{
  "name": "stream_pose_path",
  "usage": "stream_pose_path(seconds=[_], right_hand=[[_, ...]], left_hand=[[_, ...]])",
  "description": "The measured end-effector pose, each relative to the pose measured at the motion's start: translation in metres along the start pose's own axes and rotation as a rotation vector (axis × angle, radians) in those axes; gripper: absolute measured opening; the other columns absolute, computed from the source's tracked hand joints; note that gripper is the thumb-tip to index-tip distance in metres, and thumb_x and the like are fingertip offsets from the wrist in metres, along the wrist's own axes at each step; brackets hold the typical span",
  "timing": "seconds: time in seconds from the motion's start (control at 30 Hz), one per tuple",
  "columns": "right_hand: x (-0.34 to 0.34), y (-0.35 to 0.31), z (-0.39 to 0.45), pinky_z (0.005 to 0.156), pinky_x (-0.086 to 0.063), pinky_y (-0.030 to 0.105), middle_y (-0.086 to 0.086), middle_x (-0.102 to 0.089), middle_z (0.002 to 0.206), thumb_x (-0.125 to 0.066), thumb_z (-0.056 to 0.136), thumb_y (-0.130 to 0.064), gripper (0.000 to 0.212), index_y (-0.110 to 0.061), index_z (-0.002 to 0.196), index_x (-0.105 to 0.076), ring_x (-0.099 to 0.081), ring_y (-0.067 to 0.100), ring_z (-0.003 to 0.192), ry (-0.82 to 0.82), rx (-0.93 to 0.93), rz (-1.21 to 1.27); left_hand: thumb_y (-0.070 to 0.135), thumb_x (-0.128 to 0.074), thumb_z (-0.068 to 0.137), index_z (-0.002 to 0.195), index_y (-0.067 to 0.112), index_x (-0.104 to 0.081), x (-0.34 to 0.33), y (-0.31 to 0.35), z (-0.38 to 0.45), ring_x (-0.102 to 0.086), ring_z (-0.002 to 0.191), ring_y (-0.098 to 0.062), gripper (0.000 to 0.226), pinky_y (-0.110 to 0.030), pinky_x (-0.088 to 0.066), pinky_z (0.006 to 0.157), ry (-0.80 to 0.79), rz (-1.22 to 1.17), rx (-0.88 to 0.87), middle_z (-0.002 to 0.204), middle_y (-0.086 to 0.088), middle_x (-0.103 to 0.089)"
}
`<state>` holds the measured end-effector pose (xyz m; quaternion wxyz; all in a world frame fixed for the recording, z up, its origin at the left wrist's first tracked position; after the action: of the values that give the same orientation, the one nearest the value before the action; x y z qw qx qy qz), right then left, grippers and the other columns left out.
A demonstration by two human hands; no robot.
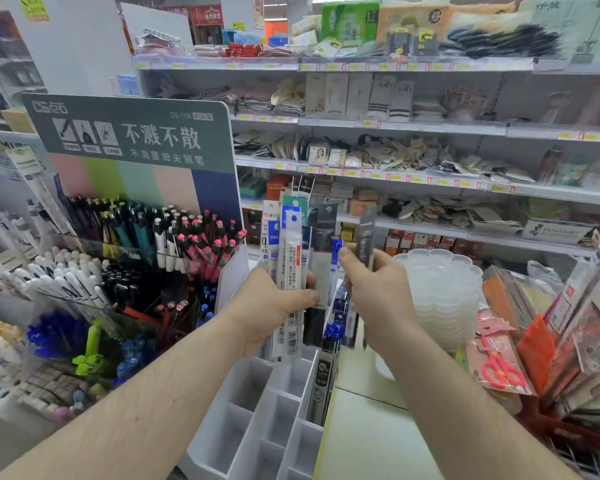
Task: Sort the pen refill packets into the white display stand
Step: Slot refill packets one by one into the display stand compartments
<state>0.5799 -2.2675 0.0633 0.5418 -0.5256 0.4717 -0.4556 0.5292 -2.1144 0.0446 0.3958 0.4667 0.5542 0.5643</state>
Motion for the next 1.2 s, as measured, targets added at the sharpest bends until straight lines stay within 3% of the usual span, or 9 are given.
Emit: stream_pose_path(seconds=[0.23,0.33,0.43,0.63,0.77,0.9,1.0,1.13,1.2], right_hand=[[-0.018,0.007,-0.009,0.061,-0.045,0.034,0.008,-0.057,0.071,-0.048,0.087,0.002,0.017,-0.008,0.083,-0.061,-0.051,0.018,0.062,-0.146,-0.154,0.01],[-0.029,0.007,-0.014,0.075,-0.059,0.034,0.005,-0.075,0.084,-0.05,0.097,-0.002,0.021,-0.013,0.091,-0.068,-0.071,0.019,0.076,-0.259,-0.137,0.034],[-0.032,0.008,-0.013,0.082,-0.061,0.037,0.003,-0.078,0.095,-0.062,0.096,-0.007,0.013,-0.013,0.103,-0.07,-0.075,0.018,0.091,-0.295,-0.084,0.089],[-0.026,0.009,-0.009,0.073,-0.061,0.039,0.004,-0.077,0.09,-0.065,0.095,-0.014,0.008,-0.015,0.101,-0.07,-0.075,0.017,0.079,-0.215,-0.11,0.122],[-0.016,0.018,-0.008,0.041,-0.032,0.022,0.003,-0.057,0.069,-0.051,0.097,-0.028,0.024,-0.008,0.091,-0.064,-0.041,0.011,0.049,-0.157,-0.278,0.243],[-0.009,0.024,-0.006,0.04,-0.026,0.022,0.0,-0.048,0.063,-0.045,0.095,-0.027,0.041,0.0,0.121,-0.06,-0.038,0.012,0.05,-0.18,-0.356,0.38],[-0.007,0.031,-0.008,0.04,-0.023,0.021,0.0,-0.049,0.06,-0.039,0.099,-0.051,0.056,-0.003,0.114,-0.064,-0.034,0.011,0.047,-0.161,-0.4,0.402],[-0.015,0.026,-0.01,0.044,-0.031,0.023,-0.001,-0.046,0.058,-0.041,0.098,-0.019,0.025,-0.006,0.1,-0.062,-0.037,0.011,0.047,-0.17,-0.401,0.53],[-0.02,0.017,-0.01,0.048,-0.042,0.022,0.0,-0.058,0.058,-0.043,0.102,-0.014,0.024,-0.004,0.099,-0.064,-0.052,0.012,0.049,-0.194,-0.351,0.57]], left_hand=[[-0.001,-0.073,0.083,0.089,0.017,-0.071,0.0,0.001,0.0,-0.07,0.078,-0.005,0.019,-0.022,-0.052,0.075,0.011,-0.001,-0.044,0.081,0.006,-0.074],[0.0,-0.072,0.083,0.093,0.016,-0.072,-0.002,0.003,0.0,-0.072,0.085,-0.009,0.019,-0.02,-0.055,0.073,-0.025,-0.053,-0.061,0.088,0.002,-0.076],[-0.002,-0.072,0.081,0.095,0.018,-0.073,-0.004,0.008,-0.003,-0.073,0.09,-0.013,0.024,-0.022,-0.057,0.074,-0.075,-0.096,-0.089,0.092,0.0,-0.078],[-0.009,-0.072,0.079,0.097,0.018,-0.072,-0.008,0.01,-0.006,-0.073,0.089,-0.013,0.032,-0.02,-0.055,0.073,-0.126,-0.063,-0.104,0.092,-0.002,-0.077],[-0.013,-0.071,0.08,0.095,0.013,-0.069,-0.007,0.007,-0.004,-0.073,0.084,-0.011,0.03,-0.019,-0.055,0.069,-0.102,-0.076,-0.075,0.085,0.002,-0.077],[-0.013,-0.069,0.081,0.096,0.013,-0.066,-0.008,0.006,-0.005,-0.073,0.081,-0.008,0.031,-0.016,-0.055,0.066,-0.1,-0.106,-0.048,0.083,0.003,-0.077],[-0.014,-0.07,0.08,0.098,0.011,-0.065,-0.006,0.004,-0.004,-0.073,0.078,-0.007,0.031,-0.015,-0.054,0.064,-0.08,-0.124,-0.034,0.082,0.003,-0.077],[-0.014,-0.071,0.079,0.098,0.011,-0.066,-0.007,0.003,-0.003,-0.073,0.08,-0.009,0.032,-0.015,-0.054,0.065,-0.072,-0.113,-0.031,0.084,0.002,-0.077],[-0.013,-0.072,0.079,0.097,0.014,-0.067,-0.007,0.003,-0.003,-0.073,0.08,-0.008,0.032,-0.016,-0.055,0.067,-0.075,-0.098,-0.034,0.082,0.004,-0.077]])
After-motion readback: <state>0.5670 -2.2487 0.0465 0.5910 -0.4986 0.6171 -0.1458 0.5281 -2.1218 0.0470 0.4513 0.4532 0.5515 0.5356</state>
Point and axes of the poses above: each hand's wrist, its own z-axis towards the middle knuckle, its own x-axis out of the back of the hand, y = z × x, the point moved 8 cm from there along z, towards the middle knuckle
